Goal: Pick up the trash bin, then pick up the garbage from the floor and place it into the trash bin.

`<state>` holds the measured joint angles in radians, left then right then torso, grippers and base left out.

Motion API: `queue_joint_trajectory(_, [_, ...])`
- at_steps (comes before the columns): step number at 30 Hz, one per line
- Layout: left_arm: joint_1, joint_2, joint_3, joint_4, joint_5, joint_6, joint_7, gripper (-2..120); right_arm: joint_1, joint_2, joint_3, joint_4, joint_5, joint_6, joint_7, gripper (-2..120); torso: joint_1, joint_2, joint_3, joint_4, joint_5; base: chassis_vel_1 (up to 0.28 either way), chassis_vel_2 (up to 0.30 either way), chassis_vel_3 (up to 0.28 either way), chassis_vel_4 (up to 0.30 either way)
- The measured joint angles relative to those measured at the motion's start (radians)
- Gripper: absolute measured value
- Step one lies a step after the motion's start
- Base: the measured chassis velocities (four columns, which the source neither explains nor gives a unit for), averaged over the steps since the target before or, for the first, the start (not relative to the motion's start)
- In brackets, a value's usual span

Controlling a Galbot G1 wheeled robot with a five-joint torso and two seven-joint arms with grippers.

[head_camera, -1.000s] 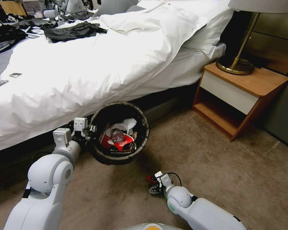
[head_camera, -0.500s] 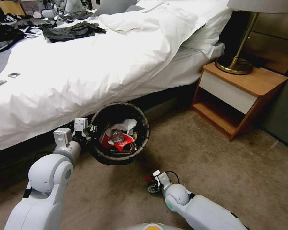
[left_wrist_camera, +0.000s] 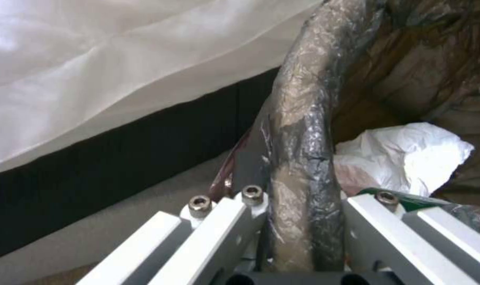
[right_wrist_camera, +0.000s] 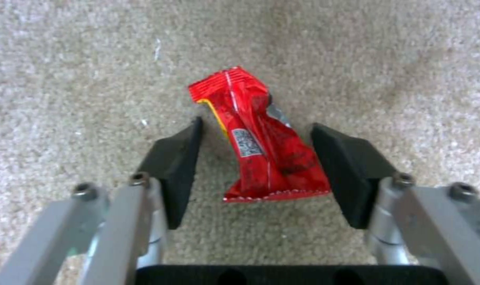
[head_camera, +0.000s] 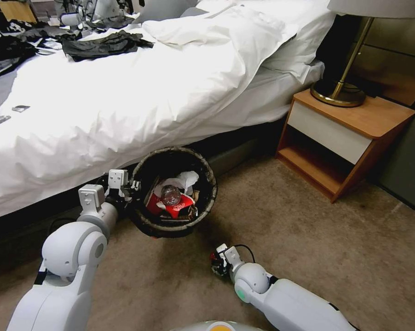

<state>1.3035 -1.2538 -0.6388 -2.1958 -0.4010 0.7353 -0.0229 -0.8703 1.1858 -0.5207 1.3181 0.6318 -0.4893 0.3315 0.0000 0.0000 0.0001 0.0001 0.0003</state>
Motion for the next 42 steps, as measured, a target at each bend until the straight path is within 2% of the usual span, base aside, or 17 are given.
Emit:
queue_joint_trajectory(5, [-0.002,0.002,-0.004,0.000,-0.001,0.000,0.001,1,0.000,0.011,-0.002,-0.004,0.000,0.000,0.000,35,0.000,0.000,0.000,-0.0003,-0.0005,0.000,0.000,0.000,0.000])
queue_joint_trajectory(10, [-0.002,0.002,-0.004,0.002,-0.001,0.000,0.001,1,0.006,0.012,-0.003,-0.012,0.000,0.000,0.001,25,0.000,0.000,0.000,0.0004,0.0008,0.000,0.000,0.000,0.000])
queue_joint_trajectory(19, [-0.009,0.005,-0.005,0.004,-0.002,0.000,0.001,1,0.005,0.003,0.000,-0.015,-0.006,0.000,0.005,0,0.000,0.000,0.000,-0.0001,-0.0003,0.000,0.000,0.000,0.000])
queue_joint_trajectory(34, [-0.013,0.009,-0.010,0.006,-0.005,0.000,0.001,1,0.004,-0.027,0.014,0.023,0.017,-0.003,0.017,0,0.000,0.000,0.000,-0.0003,-0.0003,0.000,0.000,0.000,0.000])
queue_joint_trajectory(38, [-0.012,0.013,-0.014,0.003,-0.021,0.000,-0.001,1,0.005,-0.082,0.050,0.103,0.059,-0.021,0.044,0,0.000,0.000,0.000,-0.0001,0.0001,0.000,0.000,0.000,0.000])
queue_joint_trajectory(39, [-0.012,0.015,-0.015,0.003,-0.023,0.000,-0.001,1,0.002,-0.127,0.088,0.172,0.084,-0.029,0.055,0,0.000,0.000,0.000,-0.0003,-0.0004,0.000,0.000,0.000,0.000])
queue_joint_trajectory(40, [-0.012,0.015,-0.015,0.003,-0.023,0.000,-0.001,1,0.002,-0.127,0.088,0.172,0.084,-0.029,0.055,0,0.000,0.000,0.000,-0.0003,-0.0004,0.000,0.000,0.000,0.000])
queue_joint_trajectory(42, [-0.012,0.016,-0.017,0.003,-0.022,0.000,-0.002,1,-0.003,-0.177,0.136,0.254,0.113,-0.036,0.063,0,0.000,0.000,0.000,-0.0003,-0.0001,0.000,0.000,0.000,0.000])
